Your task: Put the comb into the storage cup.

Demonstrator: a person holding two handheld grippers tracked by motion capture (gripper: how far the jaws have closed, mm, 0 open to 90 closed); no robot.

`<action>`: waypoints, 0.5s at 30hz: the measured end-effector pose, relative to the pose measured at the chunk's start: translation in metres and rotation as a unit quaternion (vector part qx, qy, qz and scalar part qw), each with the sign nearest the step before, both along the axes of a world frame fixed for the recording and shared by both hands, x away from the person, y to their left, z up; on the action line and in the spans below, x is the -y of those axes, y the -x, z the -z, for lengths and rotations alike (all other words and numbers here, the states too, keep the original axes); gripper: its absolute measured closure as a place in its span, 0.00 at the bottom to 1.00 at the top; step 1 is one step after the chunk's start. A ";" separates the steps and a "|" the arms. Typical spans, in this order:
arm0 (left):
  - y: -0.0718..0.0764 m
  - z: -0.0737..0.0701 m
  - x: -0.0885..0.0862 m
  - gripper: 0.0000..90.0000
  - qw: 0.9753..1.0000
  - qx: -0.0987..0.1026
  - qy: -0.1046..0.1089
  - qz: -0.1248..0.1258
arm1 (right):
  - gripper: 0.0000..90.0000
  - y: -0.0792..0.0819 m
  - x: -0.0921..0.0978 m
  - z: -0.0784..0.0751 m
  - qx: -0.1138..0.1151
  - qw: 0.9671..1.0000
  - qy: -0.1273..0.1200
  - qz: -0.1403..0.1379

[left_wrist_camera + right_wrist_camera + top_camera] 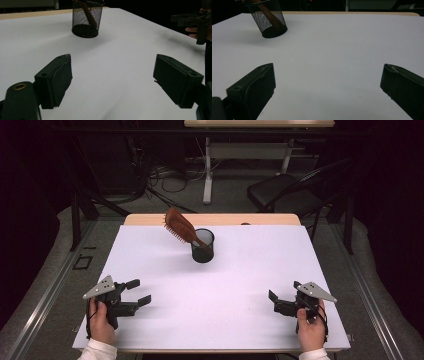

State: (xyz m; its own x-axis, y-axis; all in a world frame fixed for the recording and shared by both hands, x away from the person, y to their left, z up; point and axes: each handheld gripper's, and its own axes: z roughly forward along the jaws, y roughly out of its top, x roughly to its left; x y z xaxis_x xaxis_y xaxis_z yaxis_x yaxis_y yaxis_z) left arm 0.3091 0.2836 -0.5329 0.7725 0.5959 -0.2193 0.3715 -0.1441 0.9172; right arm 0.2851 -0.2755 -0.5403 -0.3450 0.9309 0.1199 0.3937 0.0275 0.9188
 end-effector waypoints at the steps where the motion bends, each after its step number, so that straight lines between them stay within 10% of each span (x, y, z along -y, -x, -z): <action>1: 0.000 0.000 0.000 0.17 1.000 0.000 0.000 0.000 | 0.00 0.000 0.000 0.000 0.000 1.000 0.000 0.001; 15: 0.000 0.001 0.001 0.17 1.000 -0.001 -0.001 -0.002 | 0.00 -0.001 0.002 0.002 -0.006 1.000 -0.004 0.005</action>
